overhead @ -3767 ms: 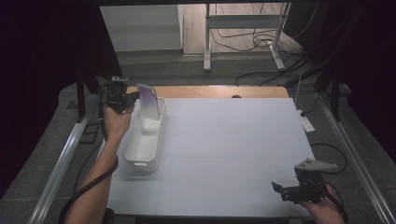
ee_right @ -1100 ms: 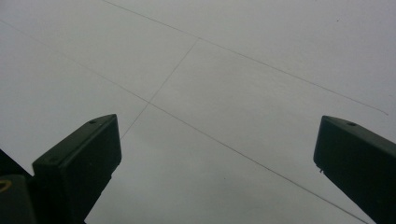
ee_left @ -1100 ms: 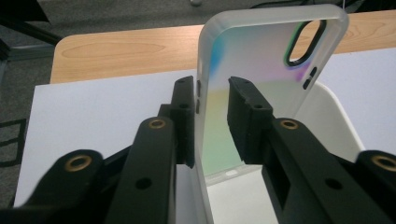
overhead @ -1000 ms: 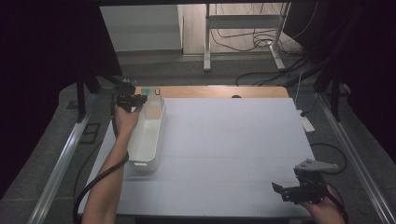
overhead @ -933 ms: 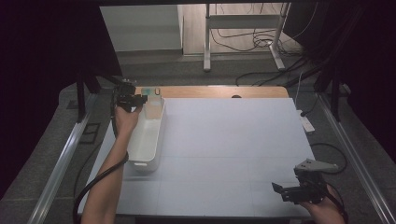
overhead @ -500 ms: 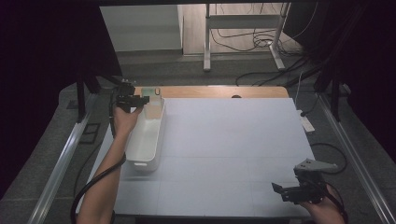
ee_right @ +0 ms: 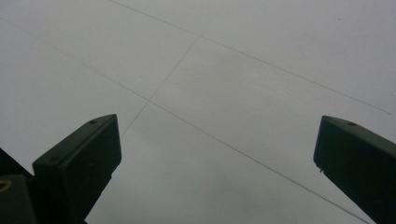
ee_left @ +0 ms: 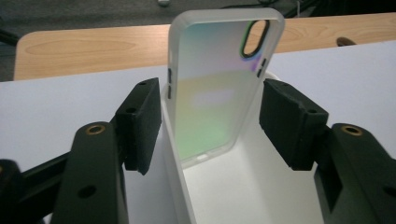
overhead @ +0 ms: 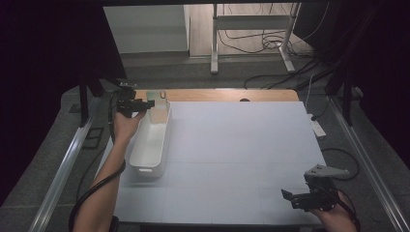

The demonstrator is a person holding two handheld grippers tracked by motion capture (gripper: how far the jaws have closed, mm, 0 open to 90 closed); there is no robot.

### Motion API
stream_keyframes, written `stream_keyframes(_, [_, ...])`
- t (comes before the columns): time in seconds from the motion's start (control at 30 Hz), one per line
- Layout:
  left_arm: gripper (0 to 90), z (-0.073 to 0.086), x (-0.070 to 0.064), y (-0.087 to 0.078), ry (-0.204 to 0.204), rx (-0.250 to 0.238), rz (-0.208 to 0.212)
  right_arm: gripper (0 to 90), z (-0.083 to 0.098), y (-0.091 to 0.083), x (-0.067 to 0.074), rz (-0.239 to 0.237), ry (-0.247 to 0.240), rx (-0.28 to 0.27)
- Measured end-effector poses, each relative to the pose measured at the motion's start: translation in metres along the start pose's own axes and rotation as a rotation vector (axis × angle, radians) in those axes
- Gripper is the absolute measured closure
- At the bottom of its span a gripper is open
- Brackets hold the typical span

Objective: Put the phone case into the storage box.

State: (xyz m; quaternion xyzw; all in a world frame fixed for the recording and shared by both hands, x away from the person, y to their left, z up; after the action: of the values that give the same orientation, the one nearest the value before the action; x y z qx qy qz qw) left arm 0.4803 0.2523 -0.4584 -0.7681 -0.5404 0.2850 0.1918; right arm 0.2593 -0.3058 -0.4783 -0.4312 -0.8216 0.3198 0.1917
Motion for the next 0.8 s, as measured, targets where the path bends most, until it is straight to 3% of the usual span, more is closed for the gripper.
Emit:
stream_keyframes(0.27, [32.0, 0.002, -0.002, -0.007, -0.002, -0.012, 0.050, 0.9, 0.000, 0.000, 0.000, 0.002, 0.000, 0.000])
stream_keyframes(0.8, [17.7, 0.011, -0.011, -0.020, 0.033, -0.014, 0.148, 0.9, 0.000, -0.001, 0.000, 0.005, -0.002, -0.003])
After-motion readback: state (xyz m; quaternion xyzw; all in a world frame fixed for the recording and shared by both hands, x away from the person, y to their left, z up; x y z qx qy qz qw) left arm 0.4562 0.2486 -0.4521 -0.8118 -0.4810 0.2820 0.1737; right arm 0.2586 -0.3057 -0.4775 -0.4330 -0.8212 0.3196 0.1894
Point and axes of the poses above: each handheld gripper's, and its own axes: y roughly forward along the jaws, z roughly out of its underside, x roughly to its left, the point moved 3 cm from there along y, roughly forward along the jaws, and after that the axes turned 4 degrees about -x, right-handed, at the moved point
